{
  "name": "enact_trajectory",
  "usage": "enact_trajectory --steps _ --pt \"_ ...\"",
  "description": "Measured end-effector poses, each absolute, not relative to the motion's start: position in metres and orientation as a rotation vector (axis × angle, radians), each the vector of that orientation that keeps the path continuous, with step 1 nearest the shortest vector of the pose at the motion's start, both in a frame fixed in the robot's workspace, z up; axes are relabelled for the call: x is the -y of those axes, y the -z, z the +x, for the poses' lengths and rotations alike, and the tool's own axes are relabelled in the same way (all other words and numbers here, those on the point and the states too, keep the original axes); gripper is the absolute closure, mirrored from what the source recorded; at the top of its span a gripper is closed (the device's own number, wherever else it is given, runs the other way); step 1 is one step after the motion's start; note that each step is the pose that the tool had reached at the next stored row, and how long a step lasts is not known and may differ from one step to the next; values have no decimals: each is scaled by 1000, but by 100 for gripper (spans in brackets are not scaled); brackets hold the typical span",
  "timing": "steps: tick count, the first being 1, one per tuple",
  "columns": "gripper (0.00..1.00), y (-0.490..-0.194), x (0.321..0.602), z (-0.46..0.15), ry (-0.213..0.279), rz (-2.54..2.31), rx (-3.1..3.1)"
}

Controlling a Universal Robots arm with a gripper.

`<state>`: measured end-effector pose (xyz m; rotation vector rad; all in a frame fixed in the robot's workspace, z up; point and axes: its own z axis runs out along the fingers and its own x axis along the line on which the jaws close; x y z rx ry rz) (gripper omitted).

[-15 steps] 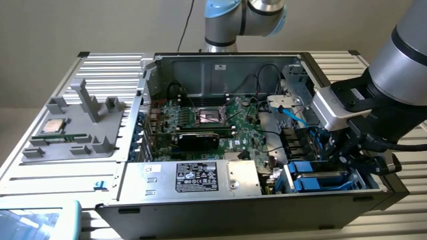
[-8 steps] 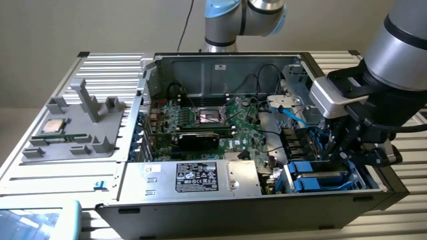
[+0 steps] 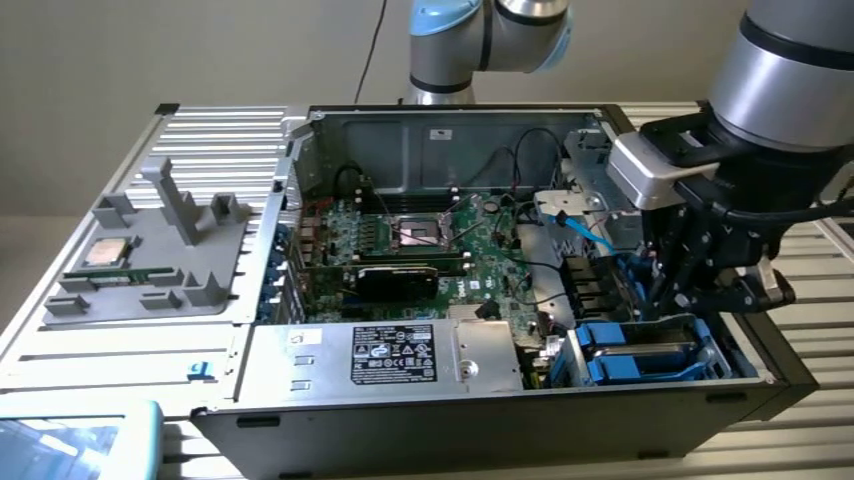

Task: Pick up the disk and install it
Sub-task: 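Insert the first disk wire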

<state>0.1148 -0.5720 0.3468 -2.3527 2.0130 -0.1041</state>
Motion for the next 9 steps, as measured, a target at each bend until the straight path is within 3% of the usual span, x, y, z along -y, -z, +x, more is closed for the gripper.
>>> enact_trajectory --steps 9 --pt "83 -349 558 113 154 -2422 -2065"
